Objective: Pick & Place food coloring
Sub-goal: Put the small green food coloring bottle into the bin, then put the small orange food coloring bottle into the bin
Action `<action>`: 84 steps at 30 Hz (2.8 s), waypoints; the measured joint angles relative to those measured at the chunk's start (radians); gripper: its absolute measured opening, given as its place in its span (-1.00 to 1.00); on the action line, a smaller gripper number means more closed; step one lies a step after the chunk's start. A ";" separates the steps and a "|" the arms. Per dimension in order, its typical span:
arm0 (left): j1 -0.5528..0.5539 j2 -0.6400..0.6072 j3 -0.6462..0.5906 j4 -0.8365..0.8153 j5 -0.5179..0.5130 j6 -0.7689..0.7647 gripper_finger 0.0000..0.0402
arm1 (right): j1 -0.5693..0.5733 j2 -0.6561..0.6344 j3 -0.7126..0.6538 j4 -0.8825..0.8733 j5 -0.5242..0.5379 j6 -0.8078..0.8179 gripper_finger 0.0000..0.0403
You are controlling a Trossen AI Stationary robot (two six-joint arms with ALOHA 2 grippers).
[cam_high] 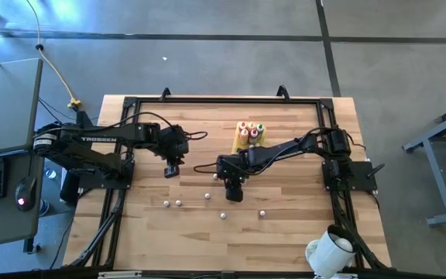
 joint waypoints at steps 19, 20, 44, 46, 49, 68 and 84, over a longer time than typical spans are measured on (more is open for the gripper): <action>0.000 0.000 0.000 0.000 0.001 -0.003 -0.43 | -0.001 -0.007 0.042 -0.111 -0.059 0.106 -0.66; 0.000 0.000 0.000 0.000 0.001 -0.003 -0.43 | -0.002 -0.013 0.057 -0.149 -0.055 0.105 -0.66; 0.000 0.000 0.000 0.002 0.002 -0.013 -0.43 | -0.314 -0.288 -0.182 -0.199 0.059 -0.006 -0.65; 0.000 0.000 0.000 0.002 0.002 -0.013 -0.43 | -0.321 -0.288 -0.217 -0.158 0.045 -0.009 -0.65; 0.000 0.000 0.000 0.001 0.001 -0.011 -0.43 | -0.321 -0.288 -0.255 -0.144 0.066 -0.043 -0.65; 0.000 0.000 0.001 0.027 0.000 -0.011 -0.43 | -0.310 -0.296 -0.305 -0.080 0.070 -0.107 -0.34; 0.000 0.000 0.001 0.034 0.000 -0.012 -0.43 | -0.054 -0.491 -0.029 -0.509 0.083 -0.078 -0.22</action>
